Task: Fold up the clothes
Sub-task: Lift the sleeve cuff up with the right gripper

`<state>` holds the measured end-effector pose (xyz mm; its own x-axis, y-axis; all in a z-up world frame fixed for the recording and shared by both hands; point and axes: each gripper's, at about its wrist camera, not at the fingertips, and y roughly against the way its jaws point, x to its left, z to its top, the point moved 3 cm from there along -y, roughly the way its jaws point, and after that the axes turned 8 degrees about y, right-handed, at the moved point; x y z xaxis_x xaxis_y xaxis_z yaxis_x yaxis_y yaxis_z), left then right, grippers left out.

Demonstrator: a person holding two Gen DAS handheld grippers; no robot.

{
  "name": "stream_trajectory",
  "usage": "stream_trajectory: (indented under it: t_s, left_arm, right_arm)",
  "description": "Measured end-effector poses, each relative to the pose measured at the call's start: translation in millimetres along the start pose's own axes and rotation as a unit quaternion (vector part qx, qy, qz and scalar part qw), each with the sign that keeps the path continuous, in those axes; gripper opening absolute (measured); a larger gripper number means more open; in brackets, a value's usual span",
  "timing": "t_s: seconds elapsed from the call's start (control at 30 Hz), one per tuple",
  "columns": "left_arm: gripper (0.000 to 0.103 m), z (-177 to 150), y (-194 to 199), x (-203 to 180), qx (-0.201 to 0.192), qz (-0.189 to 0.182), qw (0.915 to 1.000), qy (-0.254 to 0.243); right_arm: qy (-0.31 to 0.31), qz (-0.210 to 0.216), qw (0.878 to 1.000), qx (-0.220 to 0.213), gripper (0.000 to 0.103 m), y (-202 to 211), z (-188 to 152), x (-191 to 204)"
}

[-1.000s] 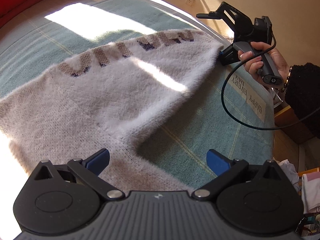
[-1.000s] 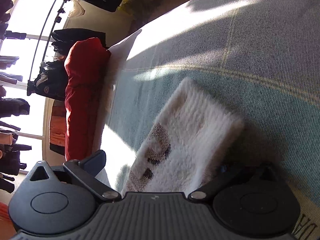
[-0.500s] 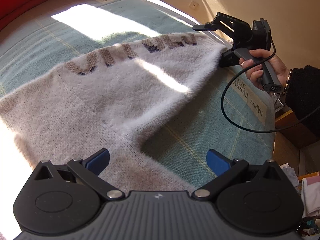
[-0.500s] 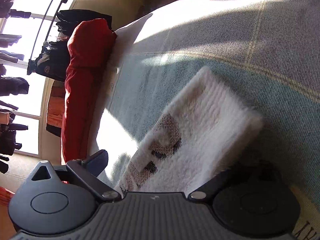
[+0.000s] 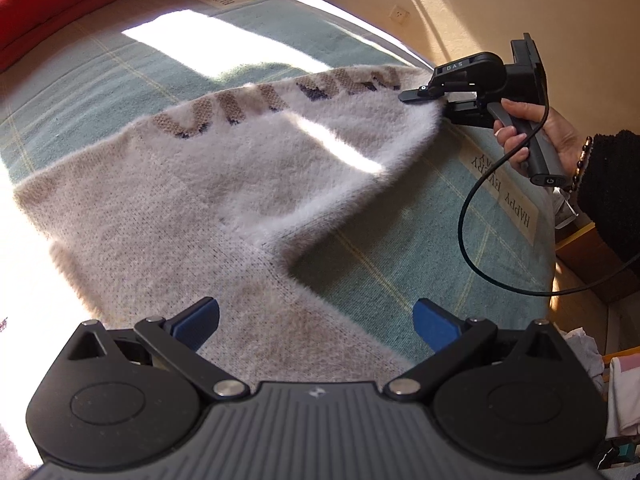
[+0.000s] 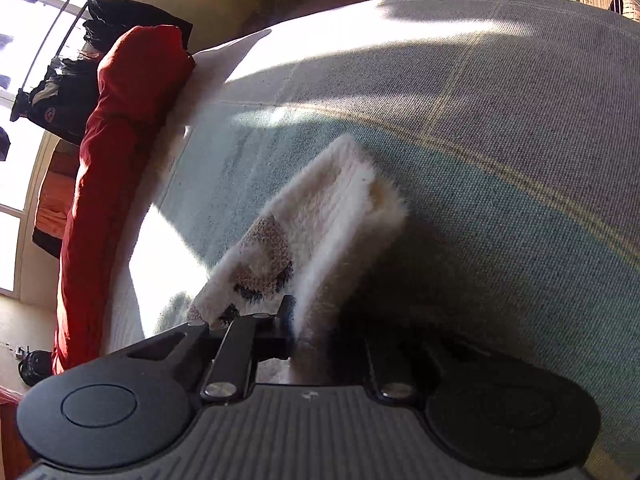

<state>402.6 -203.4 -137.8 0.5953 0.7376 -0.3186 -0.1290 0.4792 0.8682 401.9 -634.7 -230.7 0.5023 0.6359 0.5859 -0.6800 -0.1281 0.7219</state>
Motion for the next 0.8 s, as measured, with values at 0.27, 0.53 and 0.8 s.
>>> stream_trajectory:
  t_s: [0.27, 0.53, 0.8]
  left_arm:
    - [0.102, -11, 21, 3, -0.015, 0.021, 0.9996, 0.011]
    - [0.102, -41, 42, 12, -0.027, 0.062, 0.9974, -0.026]
    - [0.102, -77, 83, 37, -0.043, 0.087, 0.9951, -0.019]
  right_arm:
    - [0.048, -0.003, 0.999, -0.009, 0.014, 22, 3, 35]
    - [0.098, 0.012, 0.995, -0.011, 0.014, 37, -19, 99]
    - [0.15, 0.026, 0.988, -0.009, 0.014, 49, -47, 168]
